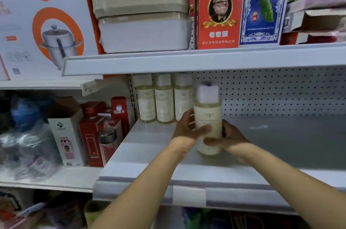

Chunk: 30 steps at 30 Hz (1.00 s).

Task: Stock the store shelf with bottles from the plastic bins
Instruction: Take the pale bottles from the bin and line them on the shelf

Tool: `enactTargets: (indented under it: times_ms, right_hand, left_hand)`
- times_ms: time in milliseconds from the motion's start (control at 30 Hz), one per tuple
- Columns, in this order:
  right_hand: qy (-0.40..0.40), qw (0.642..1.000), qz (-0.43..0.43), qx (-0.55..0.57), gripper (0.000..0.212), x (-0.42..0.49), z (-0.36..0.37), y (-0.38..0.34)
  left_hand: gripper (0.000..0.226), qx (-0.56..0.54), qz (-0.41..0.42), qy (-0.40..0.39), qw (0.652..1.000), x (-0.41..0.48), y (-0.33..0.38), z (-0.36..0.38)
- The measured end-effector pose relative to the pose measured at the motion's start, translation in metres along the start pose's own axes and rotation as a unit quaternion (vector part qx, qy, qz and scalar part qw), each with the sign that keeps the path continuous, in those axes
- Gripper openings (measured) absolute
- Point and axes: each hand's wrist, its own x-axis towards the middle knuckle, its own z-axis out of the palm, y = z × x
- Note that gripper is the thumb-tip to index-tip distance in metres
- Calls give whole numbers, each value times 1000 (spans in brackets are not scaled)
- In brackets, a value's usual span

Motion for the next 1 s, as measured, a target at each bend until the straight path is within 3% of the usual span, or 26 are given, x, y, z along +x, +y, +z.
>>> enactTargets:
  times_ms: [167,333,500,667,1000]
  right_hand:
    - [-7,998,-56,-25,57,33,-10,9]
    - [38,997,-33,-65,111,99,-22,43]
    - [87,992,0,-93,92,122,-18,31]
    - [95,988,14,-121,87,148,-19,31]
    - [112,988,32,-101,83,165,-17,31]
  left_hand:
    - [70,24,6,-1,1000,35,-16,8]
    - [58,17,-48,25,998,65,-32,16]
    - [44,5,-102,69,992,91,-47,19]
    - [62,-17,-134,80,988,115,-65,21]
    - [64,-17,-168,92,981,128,-74,22]
